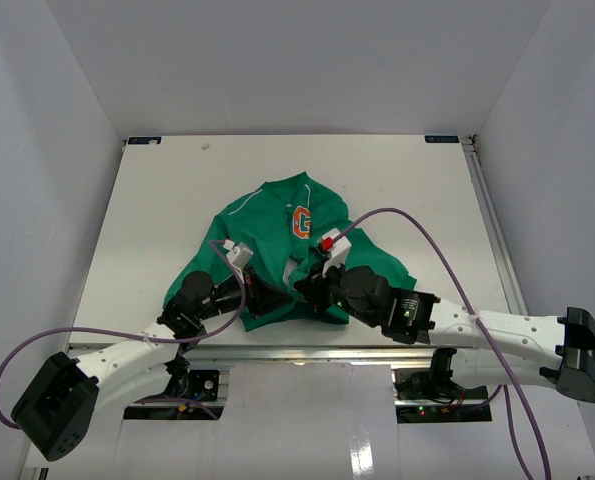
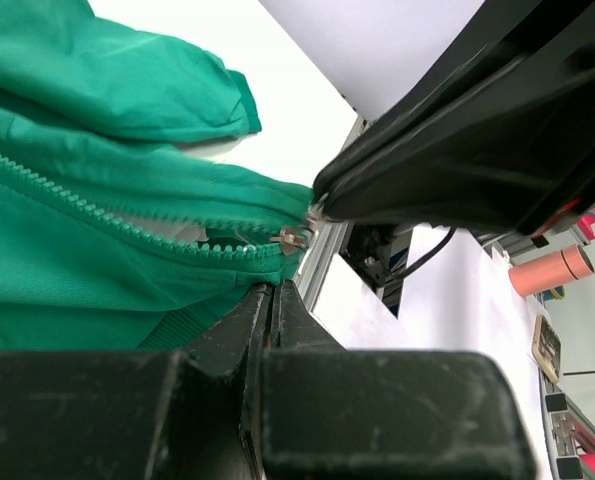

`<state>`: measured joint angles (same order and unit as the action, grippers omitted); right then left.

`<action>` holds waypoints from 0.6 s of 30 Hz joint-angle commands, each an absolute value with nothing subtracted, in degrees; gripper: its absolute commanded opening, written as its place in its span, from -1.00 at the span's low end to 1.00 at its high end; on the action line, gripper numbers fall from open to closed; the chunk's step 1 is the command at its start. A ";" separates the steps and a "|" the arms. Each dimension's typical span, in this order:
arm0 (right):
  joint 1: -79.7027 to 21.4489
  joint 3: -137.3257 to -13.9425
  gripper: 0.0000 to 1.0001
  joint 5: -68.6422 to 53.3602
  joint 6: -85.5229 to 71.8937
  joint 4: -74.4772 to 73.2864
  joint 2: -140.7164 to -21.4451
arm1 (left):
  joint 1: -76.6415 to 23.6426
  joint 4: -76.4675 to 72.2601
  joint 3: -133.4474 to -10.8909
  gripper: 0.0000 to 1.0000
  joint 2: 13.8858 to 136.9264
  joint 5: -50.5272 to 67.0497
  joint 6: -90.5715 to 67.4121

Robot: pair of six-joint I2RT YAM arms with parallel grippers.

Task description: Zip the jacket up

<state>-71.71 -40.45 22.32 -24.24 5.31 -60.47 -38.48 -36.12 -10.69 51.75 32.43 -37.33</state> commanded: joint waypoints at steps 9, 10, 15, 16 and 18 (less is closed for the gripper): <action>-71.25 -47.07 -0.85 23.88 -20.84 8.05 -64.27 | -38.73 -34.77 -9.91 -1.00 50.15 34.08 -35.60; -71.28 -46.99 -0.84 23.94 -20.59 7.91 -64.45 | -38.76 -34.70 -9.97 -1.00 50.06 34.12 -35.61; -71.28 -47.37 -0.71 20.94 -11.82 6.71 -64.58 | -38.76 -34.06 -10.41 -1.00 50.03 34.28 -35.60; -71.25 -47.31 -0.58 19.74 -8.65 6.20 -64.00 | -38.76 -33.75 -10.52 -1.00 49.95 34.40 -35.60; -70.92 -47.35 -0.33 18.05 -3.44 4.28 -62.54 | -38.76 -33.02 -10.72 -1.00 49.71 34.60 -35.54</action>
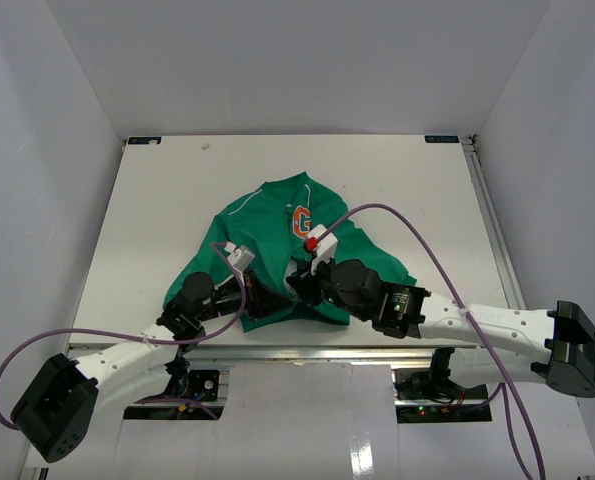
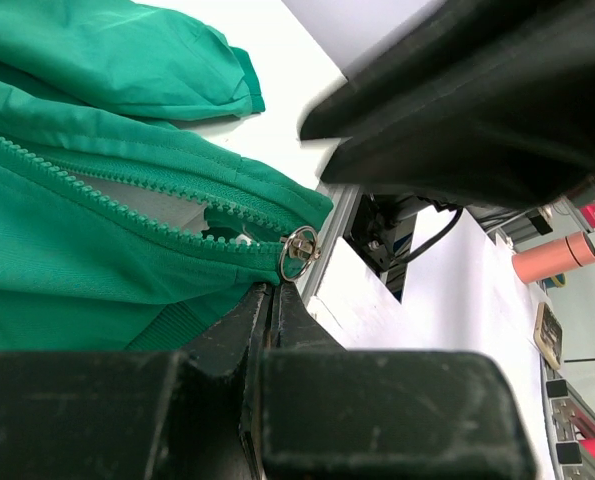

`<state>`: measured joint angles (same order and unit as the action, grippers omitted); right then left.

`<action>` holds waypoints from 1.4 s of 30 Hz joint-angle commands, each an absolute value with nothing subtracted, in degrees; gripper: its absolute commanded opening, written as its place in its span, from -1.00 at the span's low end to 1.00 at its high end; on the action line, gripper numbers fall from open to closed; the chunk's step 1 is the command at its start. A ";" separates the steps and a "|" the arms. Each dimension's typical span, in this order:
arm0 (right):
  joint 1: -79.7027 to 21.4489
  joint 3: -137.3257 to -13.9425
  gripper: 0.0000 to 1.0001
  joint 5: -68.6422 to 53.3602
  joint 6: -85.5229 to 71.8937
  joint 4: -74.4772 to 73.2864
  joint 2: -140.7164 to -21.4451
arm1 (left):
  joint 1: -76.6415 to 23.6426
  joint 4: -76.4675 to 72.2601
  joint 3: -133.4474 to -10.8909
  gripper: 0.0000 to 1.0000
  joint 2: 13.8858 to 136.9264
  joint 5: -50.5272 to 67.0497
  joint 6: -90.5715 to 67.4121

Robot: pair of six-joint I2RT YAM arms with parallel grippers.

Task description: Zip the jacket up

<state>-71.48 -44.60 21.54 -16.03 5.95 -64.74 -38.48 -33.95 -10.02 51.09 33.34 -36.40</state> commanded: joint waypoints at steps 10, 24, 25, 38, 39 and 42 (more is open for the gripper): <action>-55.06 -54.97 -0.06 -15.34 -5.07 -7.95 -62.54 | -38.76 -32.15 -11.07 -1.00 48.96 35.07 -34.92; -54.76 -54.02 -0.16 -20.70 -7.95 -9.19 -66.88 | -38.71 -32.39 -10.99 -1.00 49.35 35.33 -34.76; -54.78 -53.79 -0.17 -20.81 -8.00 -9.03 -67.00 | -38.76 -32.50 -10.96 -1.00 49.42 35.33 -34.80; -57.39 -54.23 -0.21 -14.51 -8.00 -11.07 -69.08 | -38.76 -32.96 -10.99 -1.00 49.75 35.33 -35.24; -57.61 -54.39 -0.21 -14.29 -7.94 -11.34 -69.46 | -38.76 -33.23 -10.93 -1.00 49.85 35.33 -35.35; -58.26 -54.56 -0.22 -13.48 -7.91 -11.51 -70.00 | -38.70 -33.55 -10.87 -1.00 50.05 35.33 -35.57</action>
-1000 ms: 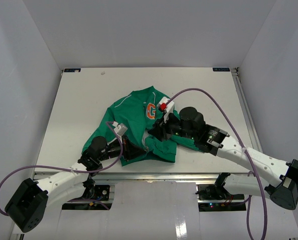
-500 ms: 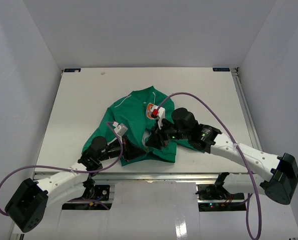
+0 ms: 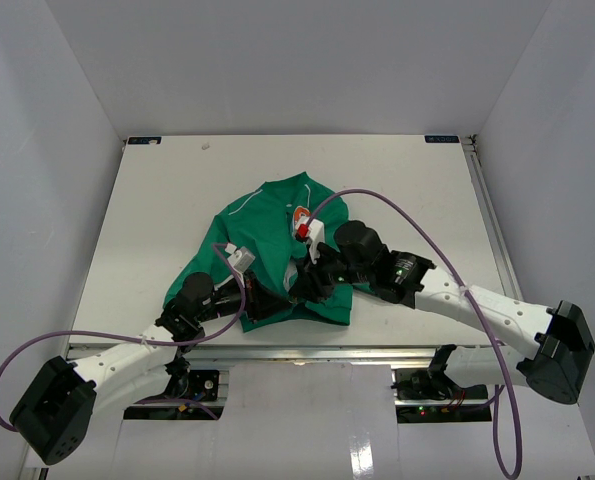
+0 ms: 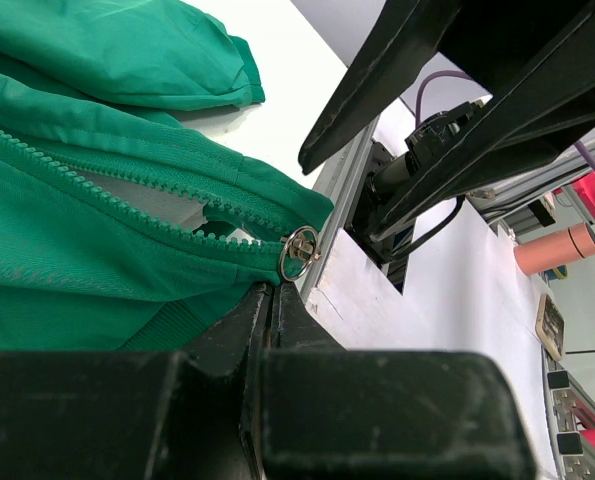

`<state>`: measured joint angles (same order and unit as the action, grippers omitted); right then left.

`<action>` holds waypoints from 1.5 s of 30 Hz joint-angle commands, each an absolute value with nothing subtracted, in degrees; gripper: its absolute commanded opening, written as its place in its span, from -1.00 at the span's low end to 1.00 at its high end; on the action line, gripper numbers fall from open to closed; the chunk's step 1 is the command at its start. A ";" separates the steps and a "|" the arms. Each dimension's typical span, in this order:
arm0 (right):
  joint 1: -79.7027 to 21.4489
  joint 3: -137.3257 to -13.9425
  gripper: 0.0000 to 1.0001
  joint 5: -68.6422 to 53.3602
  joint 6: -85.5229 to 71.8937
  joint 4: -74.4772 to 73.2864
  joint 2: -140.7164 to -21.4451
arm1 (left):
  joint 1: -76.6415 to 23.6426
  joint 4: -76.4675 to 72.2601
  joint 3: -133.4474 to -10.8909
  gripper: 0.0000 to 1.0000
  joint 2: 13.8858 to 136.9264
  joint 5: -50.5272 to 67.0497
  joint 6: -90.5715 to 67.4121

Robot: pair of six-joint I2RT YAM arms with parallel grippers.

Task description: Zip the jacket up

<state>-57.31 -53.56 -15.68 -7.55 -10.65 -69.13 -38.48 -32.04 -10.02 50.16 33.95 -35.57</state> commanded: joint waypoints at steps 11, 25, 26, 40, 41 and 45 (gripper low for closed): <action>-59.91 -55.19 -0.27 -9.87 -7.88 -13.15 -70.81 | -38.76 -33.60 -10.87 -1.00 50.07 35.18 -35.83; -60.74 -55.64 -0.43 -9.85 -7.55 -12.83 -71.55 | -38.76 -33.75 -10.90 -1.00 50.36 35.24 -36.04; -60.91 -55.73 -0.44 -9.93 -7.47 -12.83 -71.64 | -38.76 -33.75 -10.90 -1.00 50.37 35.24 -36.12; -62.38 -56.62 -0.59 -9.14 -6.44 -13.09 -72.63 | -38.76 -33.07 -11.36 -1.00 50.41 35.24 -36.04; -62.47 -56.78 -0.62 -9.02 -6.35 -13.22 -72.83 | -38.76 -32.98 -11.39 -1.00 50.34 35.24 -36.04; -62.93 -57.56 -0.84 -7.40 -6.07 -14.32 -73.73 | -38.68 -32.61 -11.43 -1.00 49.84 35.24 -36.04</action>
<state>-61.93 -54.64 -8.37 -6.85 -13.77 -72.44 -38.48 -31.27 -10.02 51.20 34.52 -36.01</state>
